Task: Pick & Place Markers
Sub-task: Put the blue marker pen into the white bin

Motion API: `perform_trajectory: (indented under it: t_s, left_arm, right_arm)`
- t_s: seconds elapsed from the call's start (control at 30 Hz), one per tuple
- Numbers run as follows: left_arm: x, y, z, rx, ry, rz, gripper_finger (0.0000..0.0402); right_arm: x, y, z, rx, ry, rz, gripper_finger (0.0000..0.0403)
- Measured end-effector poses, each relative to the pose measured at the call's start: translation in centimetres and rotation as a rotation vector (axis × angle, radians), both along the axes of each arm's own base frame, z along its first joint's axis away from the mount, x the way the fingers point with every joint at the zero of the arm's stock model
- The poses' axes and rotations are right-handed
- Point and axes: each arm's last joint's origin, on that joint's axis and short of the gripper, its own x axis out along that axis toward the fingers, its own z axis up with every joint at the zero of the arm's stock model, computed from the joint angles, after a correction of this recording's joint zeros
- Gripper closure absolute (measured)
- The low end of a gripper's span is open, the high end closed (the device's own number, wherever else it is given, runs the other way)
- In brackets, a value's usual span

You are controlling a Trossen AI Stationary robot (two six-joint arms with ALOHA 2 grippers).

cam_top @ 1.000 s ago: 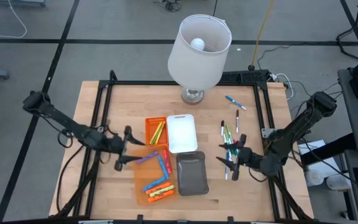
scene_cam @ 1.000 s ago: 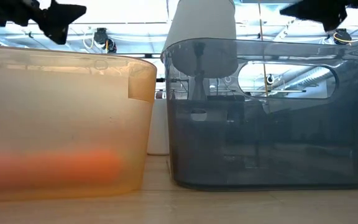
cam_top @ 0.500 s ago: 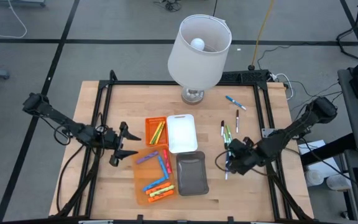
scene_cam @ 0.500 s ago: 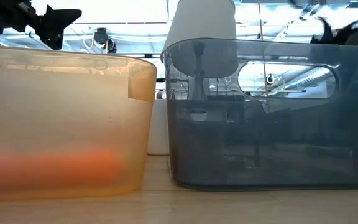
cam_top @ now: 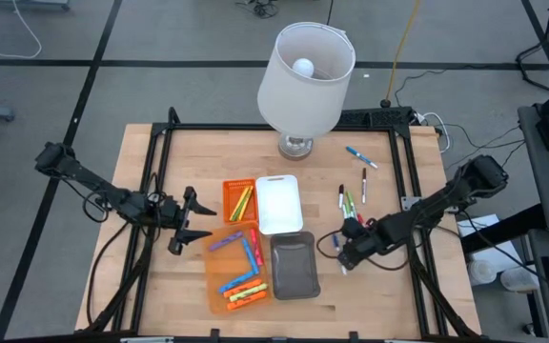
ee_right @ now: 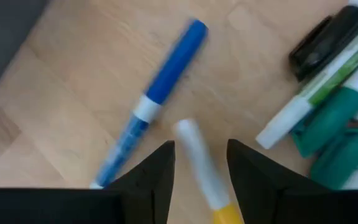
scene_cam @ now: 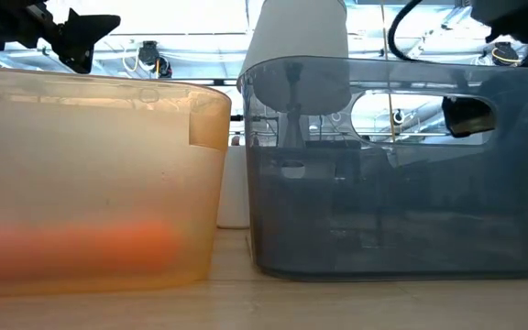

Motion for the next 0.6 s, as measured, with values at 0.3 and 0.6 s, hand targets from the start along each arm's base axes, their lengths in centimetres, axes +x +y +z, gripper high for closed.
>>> perform_trajectory:
  t_s: [0.3, 0.6]
  left_arm:
    - [0.0, 0.0, 0.0, 0.0, 0.002, 0.0, 0.0135]
    - [0.0, 0.0, 0.0, 0.0, 0.002, 0.0, 0.0135]
  right_arm:
    - [0.8, -0.4, 0.0, -0.026, -0.045, 0.093, 0.0269]
    - [2.2, -1.0, 0.4, -0.11, -0.166, 0.181, 0.0269]
